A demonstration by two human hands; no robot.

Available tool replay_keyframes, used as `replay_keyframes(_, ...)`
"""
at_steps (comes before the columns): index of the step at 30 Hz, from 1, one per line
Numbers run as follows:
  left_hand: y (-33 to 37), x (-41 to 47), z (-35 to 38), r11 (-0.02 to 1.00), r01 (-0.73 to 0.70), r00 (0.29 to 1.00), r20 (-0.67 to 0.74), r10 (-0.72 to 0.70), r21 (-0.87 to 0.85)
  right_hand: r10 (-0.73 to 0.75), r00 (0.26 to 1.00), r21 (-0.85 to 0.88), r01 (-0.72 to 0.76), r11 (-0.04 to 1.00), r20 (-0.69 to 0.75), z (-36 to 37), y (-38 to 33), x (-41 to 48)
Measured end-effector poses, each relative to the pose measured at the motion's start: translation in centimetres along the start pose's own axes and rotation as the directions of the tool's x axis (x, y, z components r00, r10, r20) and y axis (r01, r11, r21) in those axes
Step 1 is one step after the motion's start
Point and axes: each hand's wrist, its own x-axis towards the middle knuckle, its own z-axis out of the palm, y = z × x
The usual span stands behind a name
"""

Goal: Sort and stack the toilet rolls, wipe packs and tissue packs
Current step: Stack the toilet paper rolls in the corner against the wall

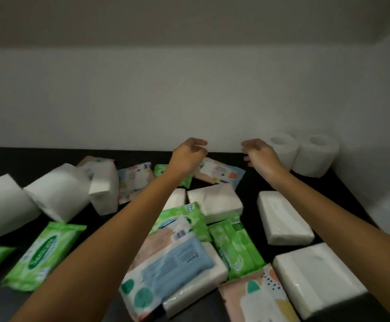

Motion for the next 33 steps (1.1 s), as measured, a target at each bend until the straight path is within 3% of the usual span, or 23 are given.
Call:
replay_keyframes(18, -13.2, -5.0, -26.7, 0.983, 0.145, 0.964, -0.242, -0.114, 0.114, -0.109, 0.959, 0.041, 0.102, 0.994, 0.262, 27.5, -12.2, -4.5)
replay_keyframes(24, -17.0, -6.9, -29.2, 0.952, 0.301, 0.91, -0.316, -0.267, 0.064, -0.064, 0.905, -0.132, 0.131, 0.983, 0.422, 32.9, -13.8, -4.8)
replay_keyframes(29, -19.1, -7.6, -29.0, 0.88, 0.472, 0.86, -0.242, -0.449, 0.046, 0.06, 0.851, -0.275, 0.101, 0.956, 0.521, 35.9, -14.3, -4.7)
replay_keyframes(33, -19.8, -7.8, -27.9, 0.84, 0.537, 0.823, -0.168, -0.542, -0.081, 0.129, 0.842, -0.391, 0.104, 0.915, 0.525, 37.7, -14.1, -4.7)
